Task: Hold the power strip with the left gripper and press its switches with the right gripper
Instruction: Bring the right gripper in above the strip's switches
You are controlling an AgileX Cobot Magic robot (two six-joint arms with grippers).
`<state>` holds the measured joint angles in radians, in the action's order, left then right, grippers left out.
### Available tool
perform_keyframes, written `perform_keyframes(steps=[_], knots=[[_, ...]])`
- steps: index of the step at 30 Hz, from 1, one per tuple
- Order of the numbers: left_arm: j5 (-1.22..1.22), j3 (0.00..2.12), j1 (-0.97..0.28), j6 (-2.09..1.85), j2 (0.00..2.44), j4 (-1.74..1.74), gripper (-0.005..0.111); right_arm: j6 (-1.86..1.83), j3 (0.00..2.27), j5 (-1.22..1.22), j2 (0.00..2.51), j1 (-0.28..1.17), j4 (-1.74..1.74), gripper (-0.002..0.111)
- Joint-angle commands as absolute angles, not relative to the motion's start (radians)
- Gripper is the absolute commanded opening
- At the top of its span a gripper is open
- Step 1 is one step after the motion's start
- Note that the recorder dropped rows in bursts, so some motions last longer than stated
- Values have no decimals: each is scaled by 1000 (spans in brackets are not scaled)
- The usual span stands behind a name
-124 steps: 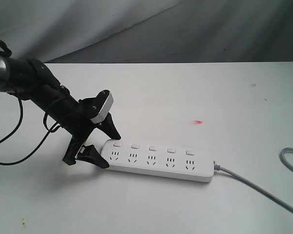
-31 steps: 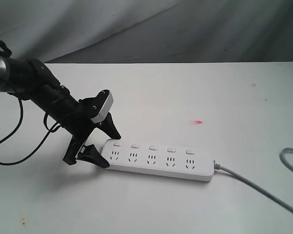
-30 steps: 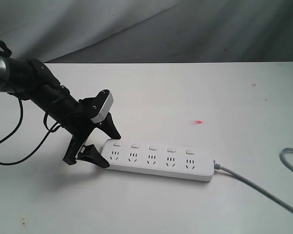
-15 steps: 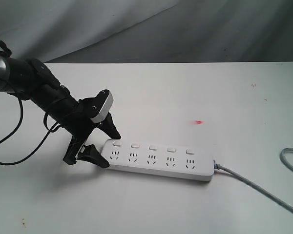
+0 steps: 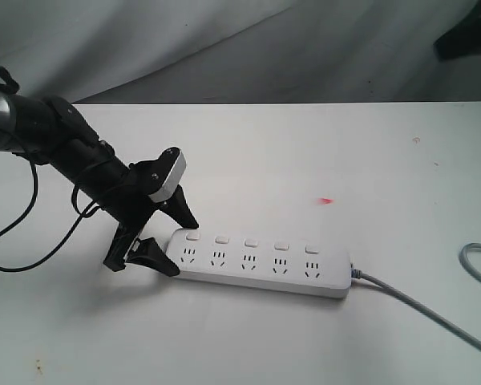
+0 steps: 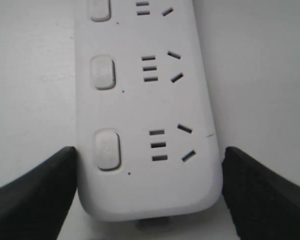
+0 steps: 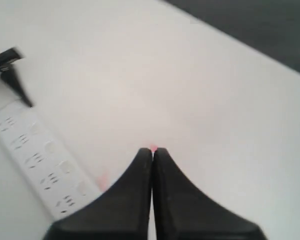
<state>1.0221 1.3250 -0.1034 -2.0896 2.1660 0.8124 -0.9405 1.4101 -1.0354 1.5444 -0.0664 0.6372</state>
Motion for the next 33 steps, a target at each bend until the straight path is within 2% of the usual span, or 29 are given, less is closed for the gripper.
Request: perform_keyframes(steps=[1, 2, 8, 12, 17, 25, 33], knots=[[1017, 1332, -109, -2094, 2168, 834, 34, -1255, 1410, -1155, 1691, -27, 827, 3], [1017, 1332, -109, -2094, 2168, 834, 34, -1264, 1410, -1149, 1709, -11, 814, 6], [1017, 1332, -109, -2094, 2168, 834, 34, -1304, 1410, -1009, 1810, 94, 826, 41], [1017, 1332, -109, -2094, 2168, 834, 34, -1326, 1410, -926, 1878, 158, 853, 53], [1017, 1332, -109, -2094, 2168, 834, 34, -1414, 1410, -854, 1968, 245, 856, 59], [1017, 1332, -109, -2094, 2168, 834, 34, -1445, 1410, -768, 2040, 344, 958, 59], [1017, 1332, -109, -2094, 2168, 834, 34, -1686, 1410, -767, 2106, 408, 1055, 59]])
